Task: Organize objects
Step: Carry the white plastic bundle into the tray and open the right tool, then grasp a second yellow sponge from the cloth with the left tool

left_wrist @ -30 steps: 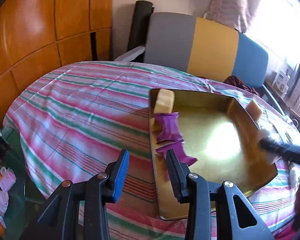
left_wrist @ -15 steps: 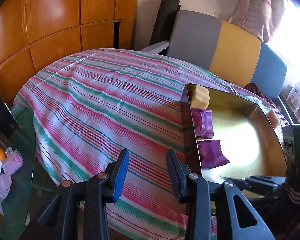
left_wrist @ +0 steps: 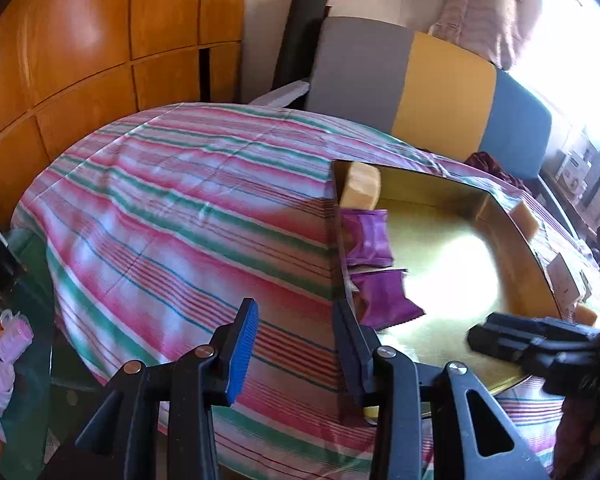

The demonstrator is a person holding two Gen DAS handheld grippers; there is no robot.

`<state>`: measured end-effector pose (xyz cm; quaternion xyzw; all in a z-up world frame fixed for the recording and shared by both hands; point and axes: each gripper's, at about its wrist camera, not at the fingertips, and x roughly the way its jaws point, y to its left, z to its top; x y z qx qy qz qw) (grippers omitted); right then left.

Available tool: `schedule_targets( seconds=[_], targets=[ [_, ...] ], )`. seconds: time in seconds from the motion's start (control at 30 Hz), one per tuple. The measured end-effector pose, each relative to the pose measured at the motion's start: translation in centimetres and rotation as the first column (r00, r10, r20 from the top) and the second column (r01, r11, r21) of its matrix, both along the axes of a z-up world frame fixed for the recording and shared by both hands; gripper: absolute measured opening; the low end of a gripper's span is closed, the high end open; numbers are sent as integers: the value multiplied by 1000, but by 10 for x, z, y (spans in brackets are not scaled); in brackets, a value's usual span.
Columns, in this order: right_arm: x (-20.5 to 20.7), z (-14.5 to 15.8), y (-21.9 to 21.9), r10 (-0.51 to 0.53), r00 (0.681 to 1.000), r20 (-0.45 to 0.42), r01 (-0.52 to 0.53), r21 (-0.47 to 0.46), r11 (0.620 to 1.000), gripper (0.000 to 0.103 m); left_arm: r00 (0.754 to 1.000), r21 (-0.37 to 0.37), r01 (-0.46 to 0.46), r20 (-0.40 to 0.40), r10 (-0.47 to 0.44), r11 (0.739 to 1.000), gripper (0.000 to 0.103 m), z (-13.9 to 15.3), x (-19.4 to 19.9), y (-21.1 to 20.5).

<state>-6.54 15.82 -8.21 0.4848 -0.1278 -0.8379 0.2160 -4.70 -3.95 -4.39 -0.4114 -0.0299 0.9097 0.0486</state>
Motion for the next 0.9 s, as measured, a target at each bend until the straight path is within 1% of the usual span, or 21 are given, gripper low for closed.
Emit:
schedule_targets(
  seconds=[0.13,0.27,0.4,0.47,0.57,0.63,0.7,0.77,0.83,0.9],
  targets=[
    [10,12,42,-82,996,-29,82,5,997,68,998,-14,58,-20,-58,998,38,10,-2,21],
    [20,19,87,-175,984,-43,176,8,984,70,991,-28,132,-36,-133,991,38,21,-6,51],
    [30,28,143,-281,959,-46,282,36,959,71,977,-25,210,-37,-211,977,38,30,-12,86],
    [34,33,168,-335,941,-54,337,54,940,72,966,-27,256,-38,-257,966,38,34,-15,107],
    [45,41,218,-423,904,-65,427,77,901,74,946,-16,323,-32,-324,946,39,41,-21,137],
    [53,47,253,-482,872,-82,488,99,867,76,931,-11,365,-27,-365,931,40,45,-25,158],
    [60,51,285,-542,835,-98,550,120,826,78,918,0,397,-16,-397,918,41,49,-32,179],
    [66,50,316,-598,794,-105,608,131,783,79,902,21,433,-5,-433,901,43,53,-39,200],
    [73,46,346,-656,747,-107,665,139,734,79,885,43,465,8,-466,884,44,56,-45,223],
    [80,40,372,-709,698,-101,716,128,686,79,862,60,504,27,-506,862,50,58,-53,250]
  ],
)
